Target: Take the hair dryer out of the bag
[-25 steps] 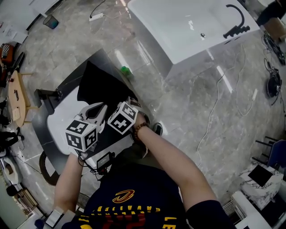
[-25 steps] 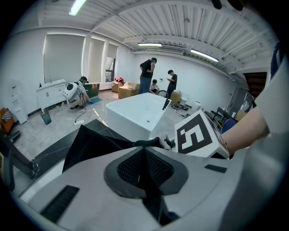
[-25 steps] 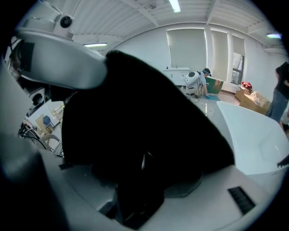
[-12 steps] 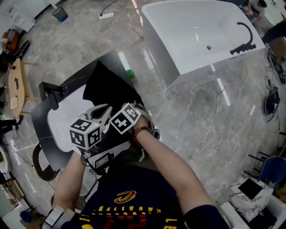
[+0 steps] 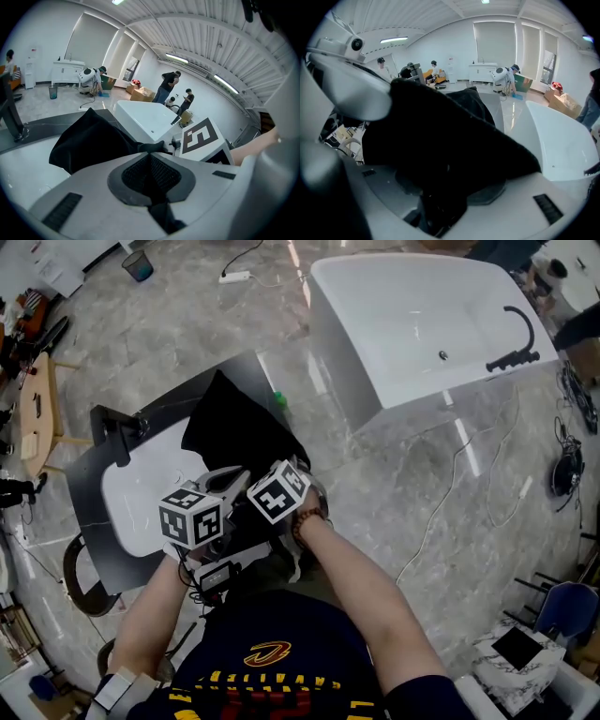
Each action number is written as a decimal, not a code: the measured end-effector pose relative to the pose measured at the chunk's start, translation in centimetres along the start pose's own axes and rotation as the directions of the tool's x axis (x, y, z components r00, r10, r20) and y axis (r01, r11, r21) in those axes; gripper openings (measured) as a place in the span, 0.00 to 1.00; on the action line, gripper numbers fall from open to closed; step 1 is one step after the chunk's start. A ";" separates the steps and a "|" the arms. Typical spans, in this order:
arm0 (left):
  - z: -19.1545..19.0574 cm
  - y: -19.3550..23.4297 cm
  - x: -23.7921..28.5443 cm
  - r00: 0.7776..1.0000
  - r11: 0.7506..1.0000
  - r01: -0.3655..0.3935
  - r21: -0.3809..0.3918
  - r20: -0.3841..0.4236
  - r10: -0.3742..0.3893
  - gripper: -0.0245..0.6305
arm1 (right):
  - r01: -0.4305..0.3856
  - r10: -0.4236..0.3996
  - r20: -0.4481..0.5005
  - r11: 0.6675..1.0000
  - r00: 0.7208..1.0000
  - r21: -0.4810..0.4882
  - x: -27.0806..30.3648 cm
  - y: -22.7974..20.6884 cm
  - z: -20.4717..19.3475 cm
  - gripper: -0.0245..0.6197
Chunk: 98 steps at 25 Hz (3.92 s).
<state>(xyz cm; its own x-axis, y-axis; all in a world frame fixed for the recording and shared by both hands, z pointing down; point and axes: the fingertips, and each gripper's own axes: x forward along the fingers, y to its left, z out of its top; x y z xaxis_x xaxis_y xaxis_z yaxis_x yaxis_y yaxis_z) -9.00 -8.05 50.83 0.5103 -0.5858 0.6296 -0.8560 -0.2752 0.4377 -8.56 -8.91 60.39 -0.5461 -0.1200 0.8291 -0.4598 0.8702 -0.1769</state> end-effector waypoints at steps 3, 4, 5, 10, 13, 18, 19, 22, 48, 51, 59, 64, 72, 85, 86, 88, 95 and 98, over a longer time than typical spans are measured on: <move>0.3 -0.5 -0.1 1.000 0.999 -0.006 0.039 0.004 0.006 0.06 | 0.036 -0.036 0.015 0.999 0.999 0.000 -1.1 -0.1 0.2 0.35; 0.4 -0.7 -0.2 1.000 0.998 -0.006 0.056 0.005 0.006 0.06 | 0.044 -0.044 0.018 0.999 0.999 0.001 -1.5 0.0 0.3 0.35; 0.5 -1.1 -0.2 1.000 0.997 -0.006 0.074 0.005 0.006 0.06 | 0.044 -0.044 0.020 0.999 0.999 0.003 -2.0 0.1 0.3 0.34; 0.7 -1.9 0.6 1.000 0.990 -0.022 0.141 -0.006 0.024 0.06 | 0.036 -0.037 0.023 0.999 0.999 0.029 -3.4 0.1 -1.2 0.34; 1.0 -1.9 0.7 0.999 0.988 -0.031 0.154 -0.008 0.033 0.06 | 0.039 -0.040 0.026 0.998 0.999 0.048 -4.3 0.2 -2.7 0.34; 0.8 -1.9 0.9 0.999 0.986 -0.033 0.165 -0.019 0.037 0.06 | 0.048 -0.050 0.028 0.997 0.998 0.066 -5.4 0.1 -5.4 0.34; 0.7 -2.0 0.9 0.999 0.986 -0.033 0.165 -0.021 0.037 0.06 | 0.050 -0.052 0.030 0.996 0.998 0.068 -5.5 0.1 -5.8 0.34; 0.3 -2.5 1.1 0.999 0.985 -0.028 0.169 -0.030 0.033 0.06 | 0.054 -0.056 0.034 0.996 0.998 0.067 -5.5 -0.1 -6.8 0.34; -1.7 -3.5 1.3 0.999 0.989 -0.018 0.149 -0.047 0.025 0.06 | 0.048 -0.044 -0.085 0.998 0.995 0.050 -2.9 -0.1 -7.9 0.40; -1.6 -3.8 1.4 0.999 0.988 -0.016 0.152 -0.046 0.023 0.06 | 0.076 -0.075 -0.104 0.997 0.992 0.007 -2.8 -0.2 -7.7 0.40; -1.7 -3.9 1.2 0.999 0.988 -0.012 0.152 -0.043 0.019 0.06 | 0.056 -0.057 -0.162 0.998 0.985 -0.012 -2.4 -0.4 -7.6 0.46; -1.8 -3.7 1.2 0.999 0.989 -0.017 0.146 -0.040 0.023 0.06 | 0.069 -0.069 -0.146 0.998 0.987 -0.009 -2.5 -0.8 -7.4 0.43; -1.5 -3.0 0.8 0.999 0.990 -0.027 0.138 -0.034 0.032 0.06 | 0.077 -0.070 -0.119 0.996 0.990 0.054 -3.8 -0.1 -8.4 0.40; -3.1 -6.5 1.6 0.997 0.968 0.029 0.251 -0.083 -0.008 0.06 | 0.076 -0.068 -0.085 0.992 0.994 0.100 -6.6 1.1 -9.2 0.40; -3.2 -6.6 1.5 0.996 0.966 0.031 0.256 -0.085 -0.010 0.06 | 0.071 -0.062 -0.084 0.992 0.995 0.107 -6.8 1.3 -9.4 0.40; -3.3 -6.6 1.5 0.996 0.965 0.033 0.259 -0.089 -0.011 0.06 | 0.069 -0.058 -0.088 0.990 0.994 0.120 -7.3 1.5 -9.9 0.40; -3.7 -6.8 1.4 0.996 0.964 0.036 0.264 -0.094 -0.012 0.06 | 0.087 -0.066 -0.137 0.984 0.988 0.155 -8.7 1.5 -13.1 0.40; -3.7 -6.9 1.3 0.995 0.964 0.035 0.263 -0.096 -0.010 0.06 | 0.086 -0.062 -0.144 0.982 0.988 0.166 -9.5 1.6 -14.0 0.40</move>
<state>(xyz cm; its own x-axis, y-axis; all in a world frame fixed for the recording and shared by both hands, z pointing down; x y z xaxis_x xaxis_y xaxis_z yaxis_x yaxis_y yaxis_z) -2.08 -4.09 51.03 0.5242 -0.5071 0.6842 -0.8293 -0.4865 0.2749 5.68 0.30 59.67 -0.4104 -0.1038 0.9060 -0.6146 0.7654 -0.1907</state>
